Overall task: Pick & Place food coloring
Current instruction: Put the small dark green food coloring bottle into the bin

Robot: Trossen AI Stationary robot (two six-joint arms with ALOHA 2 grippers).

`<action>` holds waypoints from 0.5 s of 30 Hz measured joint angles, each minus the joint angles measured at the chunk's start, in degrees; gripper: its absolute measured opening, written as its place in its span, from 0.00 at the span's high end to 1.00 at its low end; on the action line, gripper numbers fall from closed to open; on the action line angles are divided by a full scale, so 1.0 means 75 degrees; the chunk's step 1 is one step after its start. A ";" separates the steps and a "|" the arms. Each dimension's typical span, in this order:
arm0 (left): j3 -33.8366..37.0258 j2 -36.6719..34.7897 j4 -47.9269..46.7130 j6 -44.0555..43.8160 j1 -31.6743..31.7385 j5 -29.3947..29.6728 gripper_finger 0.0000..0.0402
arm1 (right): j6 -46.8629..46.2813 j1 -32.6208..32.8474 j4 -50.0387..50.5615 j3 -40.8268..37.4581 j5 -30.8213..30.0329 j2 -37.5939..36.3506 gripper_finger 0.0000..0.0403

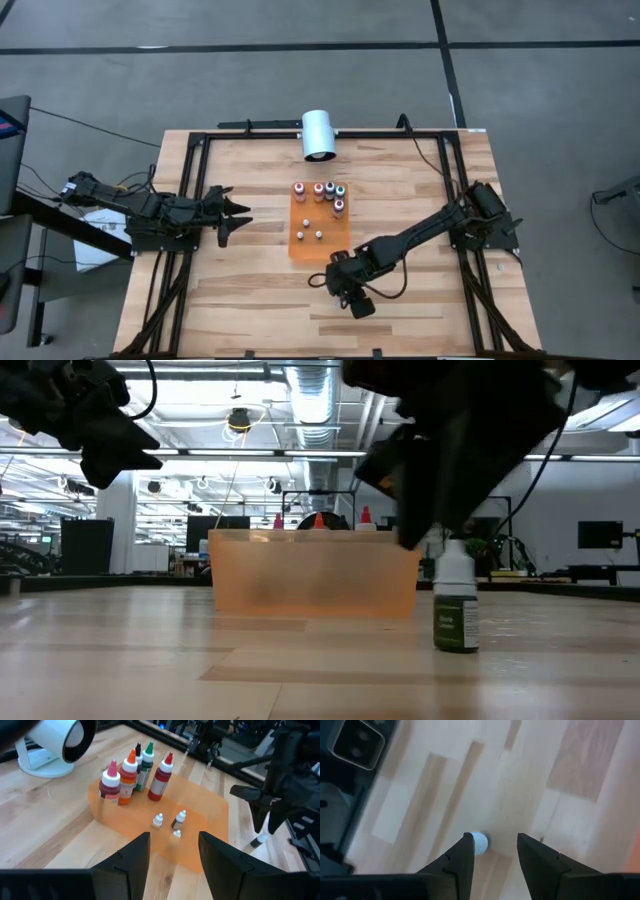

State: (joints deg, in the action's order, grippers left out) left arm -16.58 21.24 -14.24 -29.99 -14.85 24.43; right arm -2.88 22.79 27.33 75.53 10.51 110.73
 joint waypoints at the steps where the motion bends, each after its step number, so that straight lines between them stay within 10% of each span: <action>1: 0.0000 -0.0003 -0.0033 0.0002 -0.0002 -0.0029 0.60 | 0.0001 0.0000 -0.0011 0.0026 -0.0019 0.0037 0.65; 15: 0.0000 -0.0003 -0.0201 -0.0006 -0.0003 -0.0041 0.60 | -0.0013 0.0253 0.0125 0.0034 0.0008 0.0034 0.65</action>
State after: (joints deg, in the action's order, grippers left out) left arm -16.58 21.21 -15.75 -30.04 -14.87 24.12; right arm -2.97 24.68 28.27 75.79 10.57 110.98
